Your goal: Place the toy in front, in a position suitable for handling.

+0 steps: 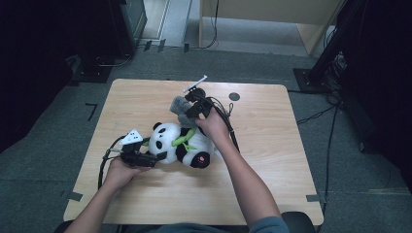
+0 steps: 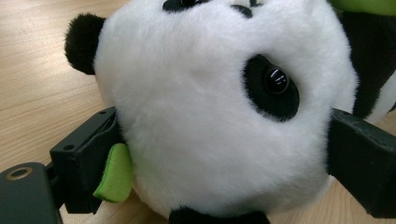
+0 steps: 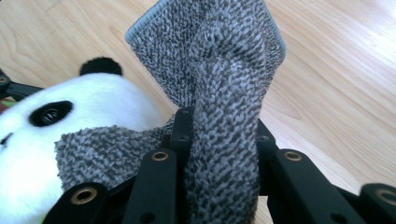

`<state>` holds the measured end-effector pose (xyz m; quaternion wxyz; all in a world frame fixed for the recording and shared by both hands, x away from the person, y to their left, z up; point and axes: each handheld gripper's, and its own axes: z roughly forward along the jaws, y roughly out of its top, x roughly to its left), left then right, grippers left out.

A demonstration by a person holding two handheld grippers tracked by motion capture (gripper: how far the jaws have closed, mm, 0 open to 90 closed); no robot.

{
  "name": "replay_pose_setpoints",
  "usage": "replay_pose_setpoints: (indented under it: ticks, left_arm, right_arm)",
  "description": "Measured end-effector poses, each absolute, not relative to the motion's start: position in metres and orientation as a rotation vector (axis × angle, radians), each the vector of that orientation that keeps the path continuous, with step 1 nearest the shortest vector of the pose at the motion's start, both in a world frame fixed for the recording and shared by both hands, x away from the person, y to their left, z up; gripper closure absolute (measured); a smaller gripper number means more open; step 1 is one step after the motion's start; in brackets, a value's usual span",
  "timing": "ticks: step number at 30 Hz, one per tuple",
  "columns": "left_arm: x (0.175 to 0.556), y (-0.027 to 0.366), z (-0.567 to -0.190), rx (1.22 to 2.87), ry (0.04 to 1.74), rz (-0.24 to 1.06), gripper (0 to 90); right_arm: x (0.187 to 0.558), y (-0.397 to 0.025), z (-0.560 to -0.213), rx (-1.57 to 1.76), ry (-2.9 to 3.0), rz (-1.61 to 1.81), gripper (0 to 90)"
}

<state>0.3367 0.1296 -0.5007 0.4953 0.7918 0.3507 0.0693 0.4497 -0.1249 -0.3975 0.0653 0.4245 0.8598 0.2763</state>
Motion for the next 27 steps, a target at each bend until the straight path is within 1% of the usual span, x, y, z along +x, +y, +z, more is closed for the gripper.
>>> replay_pose_setpoints:
  ticks: [4, 8, 12, 15, 19, 23, 27]
  left_arm:
    - [0.337, 0.130, -0.501, 1.920, 0.850, 0.166, 5.9]
    - [0.337, 0.130, -0.501, 1.922, 0.850, 0.167, 5.9]
    - [0.337, 0.130, -0.501, 1.922, 0.849, 0.170, 5.9]
    - [0.337, 0.130, -0.501, 1.921, 0.850, 0.171, 5.9]
    - [0.337, 0.130, -0.500, 1.922, 0.858, 0.170, 6.0]
    - [0.337, 0.129, -0.500, 1.921, 0.878, 0.156, 7.0]
    - [0.338, 0.129, -0.498, 1.923, 0.905, 0.136, 10.9]
  right_arm:
    - [0.450, -0.137, -0.392, 1.308, 2.557, 0.835, 71.8]
    - [0.447, -0.143, -0.378, 1.297, 2.517, 0.889, 71.9]
    - [0.438, -0.144, -0.361, 1.246, 2.502, 0.963, 71.8]
    - [0.427, -0.146, -0.355, 1.224, 2.508, 0.993, 71.8]
    - [0.410, -0.153, -0.360, 1.201, 2.514, 1.022, 71.7]
    - [0.398, -0.167, -0.376, 1.214, 2.509, 0.990, 71.3]
    - [0.393, -0.185, -0.384, 1.263, 2.459, 1.070, 71.0]
